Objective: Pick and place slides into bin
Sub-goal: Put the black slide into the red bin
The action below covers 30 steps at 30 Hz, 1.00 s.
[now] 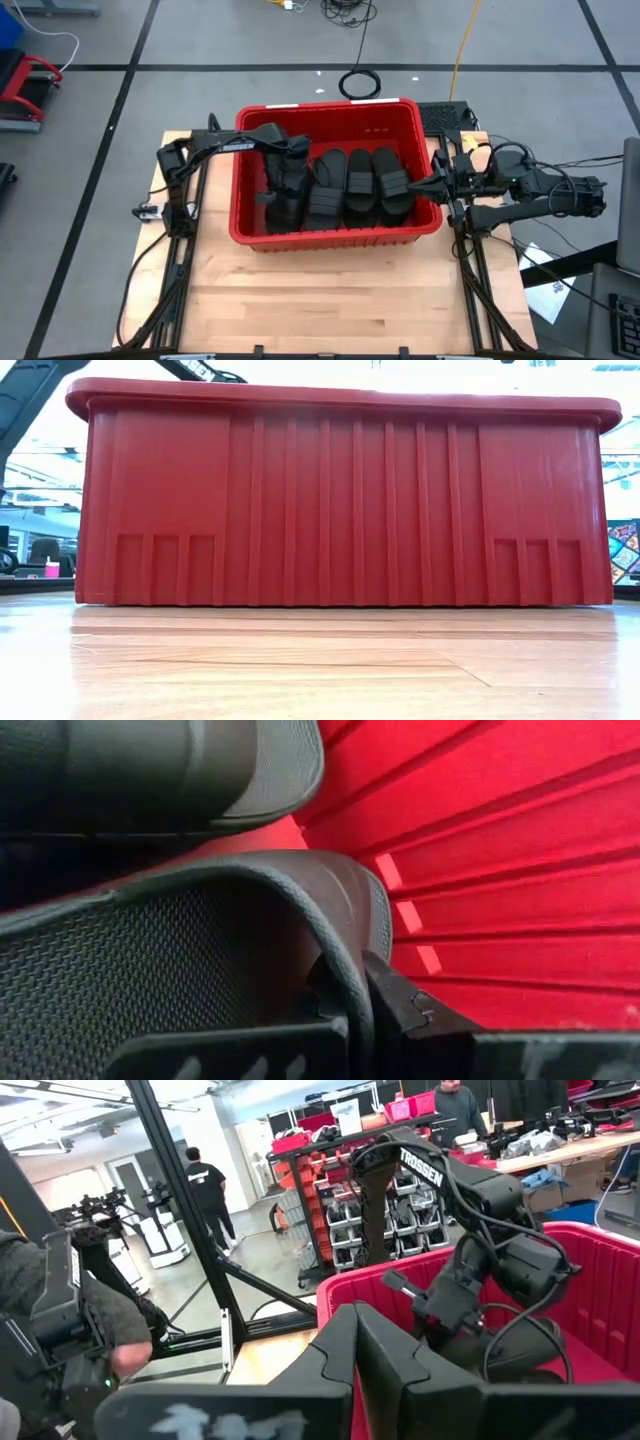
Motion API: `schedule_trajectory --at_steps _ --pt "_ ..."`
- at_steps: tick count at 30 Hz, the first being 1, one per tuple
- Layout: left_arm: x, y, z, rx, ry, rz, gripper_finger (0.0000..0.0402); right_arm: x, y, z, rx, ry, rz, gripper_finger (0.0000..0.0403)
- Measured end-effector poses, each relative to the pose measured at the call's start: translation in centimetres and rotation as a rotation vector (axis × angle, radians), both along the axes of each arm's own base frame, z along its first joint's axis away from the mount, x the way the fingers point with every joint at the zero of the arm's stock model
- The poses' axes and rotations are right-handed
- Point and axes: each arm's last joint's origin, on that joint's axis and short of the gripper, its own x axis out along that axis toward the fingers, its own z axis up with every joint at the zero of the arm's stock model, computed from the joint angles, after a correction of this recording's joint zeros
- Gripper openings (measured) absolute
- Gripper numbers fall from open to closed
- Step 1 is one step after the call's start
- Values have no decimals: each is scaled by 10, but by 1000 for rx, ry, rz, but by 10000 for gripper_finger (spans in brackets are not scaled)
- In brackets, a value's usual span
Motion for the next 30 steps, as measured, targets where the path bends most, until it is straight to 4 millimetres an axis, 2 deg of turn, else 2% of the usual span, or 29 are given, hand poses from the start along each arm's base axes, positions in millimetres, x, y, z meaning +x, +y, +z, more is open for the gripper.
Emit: schedule_trajectory --at_steps 14,20,24,30 --pt "4 8 -4 -69 9 116 1 0 0 0 0 0 0 0" --pt "4 11 -4 -171 18 189 1 0 0 0 0 0 0 0" --pt "5 8 -4 -151 26 175 1 0 0 0 0 0 0 0" --pt "13 9 -17 -191 24 182 1 0 0 0 0 -1 0 0"
